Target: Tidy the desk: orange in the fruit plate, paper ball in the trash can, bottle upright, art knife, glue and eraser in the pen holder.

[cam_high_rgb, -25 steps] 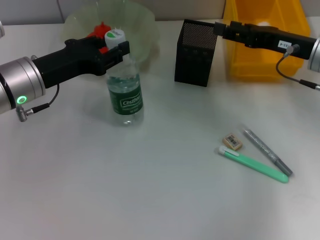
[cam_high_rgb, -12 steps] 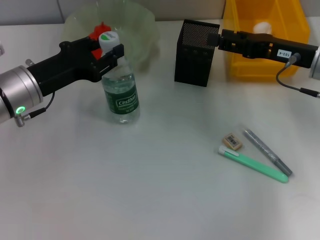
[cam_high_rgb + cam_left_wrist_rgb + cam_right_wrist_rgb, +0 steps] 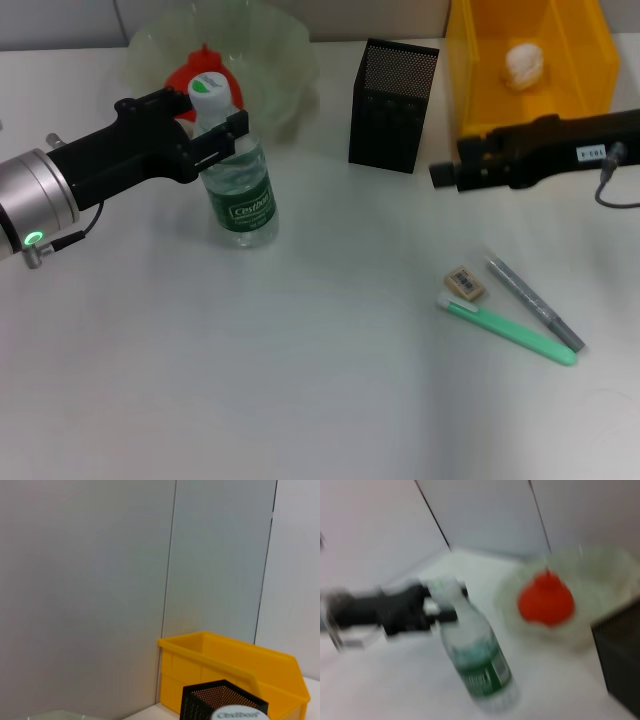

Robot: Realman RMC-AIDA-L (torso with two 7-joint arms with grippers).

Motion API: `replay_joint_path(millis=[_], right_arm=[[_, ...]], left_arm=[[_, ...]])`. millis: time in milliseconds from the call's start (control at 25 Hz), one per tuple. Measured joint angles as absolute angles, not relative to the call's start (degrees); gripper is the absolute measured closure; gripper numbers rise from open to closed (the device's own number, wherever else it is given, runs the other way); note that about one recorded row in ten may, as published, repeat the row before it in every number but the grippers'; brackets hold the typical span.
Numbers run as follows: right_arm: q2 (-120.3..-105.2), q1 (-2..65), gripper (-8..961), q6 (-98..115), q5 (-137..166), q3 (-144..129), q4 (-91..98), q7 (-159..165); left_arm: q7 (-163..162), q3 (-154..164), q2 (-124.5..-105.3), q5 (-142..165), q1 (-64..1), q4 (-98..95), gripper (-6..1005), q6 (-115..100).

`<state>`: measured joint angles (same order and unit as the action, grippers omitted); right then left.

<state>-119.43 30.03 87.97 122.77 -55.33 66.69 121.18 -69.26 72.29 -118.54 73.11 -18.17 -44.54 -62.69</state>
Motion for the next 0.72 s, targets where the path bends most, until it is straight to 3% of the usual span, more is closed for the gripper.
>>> replay_joint_path(millis=[160, 360, 720], right_arm=[[-119.47, 29.52, 244, 90.45, 128.49, -58.74, 72.57, 126.68], [-119.56, 30.38, 245, 93.10, 136.67, -64.00, 75.55, 134.14], [-119.66, 32.03, 257, 93.39, 143.68, -73.61, 74.70, 141.29]], left_arm=[[-69.31, 71.58, -118.54, 73.10, -17.96, -44.79, 492, -64.34], [-69.82, 70.67, -118.56, 71.90, -17.65, -45.32, 393, -67.00], [-71.83, 69.84, -118.39, 71.56, -17.76, -45.38, 389, -67.61]])
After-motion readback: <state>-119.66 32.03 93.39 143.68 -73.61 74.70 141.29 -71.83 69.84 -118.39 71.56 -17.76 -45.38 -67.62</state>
